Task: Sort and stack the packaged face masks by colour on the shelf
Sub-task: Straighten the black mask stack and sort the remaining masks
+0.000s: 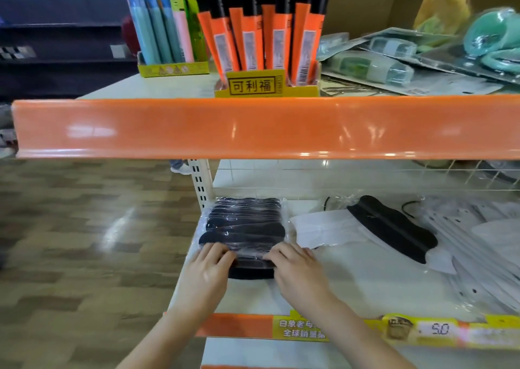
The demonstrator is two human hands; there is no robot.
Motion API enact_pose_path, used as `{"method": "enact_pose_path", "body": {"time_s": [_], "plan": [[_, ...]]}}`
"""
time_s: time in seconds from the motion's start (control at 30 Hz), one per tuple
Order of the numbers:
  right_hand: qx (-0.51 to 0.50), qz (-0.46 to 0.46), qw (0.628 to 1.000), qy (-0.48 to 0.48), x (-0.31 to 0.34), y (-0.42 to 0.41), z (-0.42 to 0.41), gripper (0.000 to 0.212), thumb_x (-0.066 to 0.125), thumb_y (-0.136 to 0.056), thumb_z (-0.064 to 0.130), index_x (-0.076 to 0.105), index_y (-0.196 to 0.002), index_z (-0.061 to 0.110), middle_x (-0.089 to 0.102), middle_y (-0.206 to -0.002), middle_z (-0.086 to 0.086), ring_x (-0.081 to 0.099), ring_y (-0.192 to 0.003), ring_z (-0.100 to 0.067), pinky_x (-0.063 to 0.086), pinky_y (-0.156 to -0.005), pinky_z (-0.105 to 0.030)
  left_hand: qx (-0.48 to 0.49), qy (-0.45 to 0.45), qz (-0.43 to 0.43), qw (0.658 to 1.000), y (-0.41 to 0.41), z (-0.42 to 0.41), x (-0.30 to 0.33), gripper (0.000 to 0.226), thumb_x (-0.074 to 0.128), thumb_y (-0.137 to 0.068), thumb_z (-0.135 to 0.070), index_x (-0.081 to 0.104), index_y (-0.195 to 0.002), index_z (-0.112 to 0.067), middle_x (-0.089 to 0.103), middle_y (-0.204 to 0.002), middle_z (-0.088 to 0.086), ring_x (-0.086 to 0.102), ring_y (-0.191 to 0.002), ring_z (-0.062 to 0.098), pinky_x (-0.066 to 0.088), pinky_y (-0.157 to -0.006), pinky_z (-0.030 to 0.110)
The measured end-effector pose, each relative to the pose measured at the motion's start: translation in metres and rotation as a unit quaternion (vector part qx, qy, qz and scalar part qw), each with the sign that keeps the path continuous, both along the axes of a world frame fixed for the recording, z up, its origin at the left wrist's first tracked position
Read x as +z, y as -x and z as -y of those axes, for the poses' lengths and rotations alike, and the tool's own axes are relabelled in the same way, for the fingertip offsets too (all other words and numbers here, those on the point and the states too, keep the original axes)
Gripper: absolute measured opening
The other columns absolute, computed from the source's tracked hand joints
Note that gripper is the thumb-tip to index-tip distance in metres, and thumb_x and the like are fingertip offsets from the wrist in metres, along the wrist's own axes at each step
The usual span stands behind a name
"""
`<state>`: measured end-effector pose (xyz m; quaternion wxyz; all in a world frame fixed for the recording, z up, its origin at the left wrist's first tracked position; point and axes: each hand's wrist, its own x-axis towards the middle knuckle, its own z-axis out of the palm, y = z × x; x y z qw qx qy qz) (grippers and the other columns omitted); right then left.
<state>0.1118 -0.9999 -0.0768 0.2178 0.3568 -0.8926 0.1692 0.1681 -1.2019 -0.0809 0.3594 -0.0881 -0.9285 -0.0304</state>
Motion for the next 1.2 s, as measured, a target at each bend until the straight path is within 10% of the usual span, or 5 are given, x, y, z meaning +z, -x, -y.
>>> {"method": "enact_pose_path", "body": {"time_s": [0.3, 0.47, 1.2], "plan": [[-0.068, 0.049, 0.996, -0.008, -0.027, -0.015, 0.011, 0.040, 0.083, -0.049, 0.028, 0.067, -0.085, 0.028, 0.058, -0.087, 0.012, 0.061, -0.078, -0.011, 0.051, -0.061, -0.027, 0.007, -0.041, 0.135, 0.990, -0.005, 0.002, -0.017, 0.037, 0.086, -0.048, -0.007, 0.062, -0.075, -0.016, 0.055, -0.076, -0.001, 0.054, -0.068, 0.023, 0.048, -0.054, 0.033], [-0.064, 0.020, 0.998, 0.018, -0.028, -0.019, 0.009, 0.028, 0.047, -0.077, 0.040, 0.068, -0.092, 0.027, 0.059, -0.096, 0.012, 0.058, -0.090, -0.009, 0.050, -0.074, -0.028, 0.031, -0.034, 0.160, 0.986, 0.000, -0.006, -0.016, 0.037, 0.088, -0.050, -0.009, 0.065, -0.078, -0.017, 0.057, -0.077, 0.000, 0.058, -0.069, 0.024, 0.047, -0.053, 0.033], [-0.036, 0.087, 0.995, 0.046, -0.026, -0.023, 0.010, 0.032, 0.042, -0.085, 0.035, 0.071, -0.095, 0.026, 0.064, -0.103, 0.011, 0.060, -0.097, -0.007, 0.052, -0.083, -0.023, 0.058, -0.075, 0.197, 0.976, -0.002, -0.020, -0.015, 0.042, 0.069, -0.049, 0.006, 0.070, -0.089, -0.010, 0.069, -0.094, 0.007, 0.067, -0.087, 0.030, 0.054, -0.067, 0.039]]}}
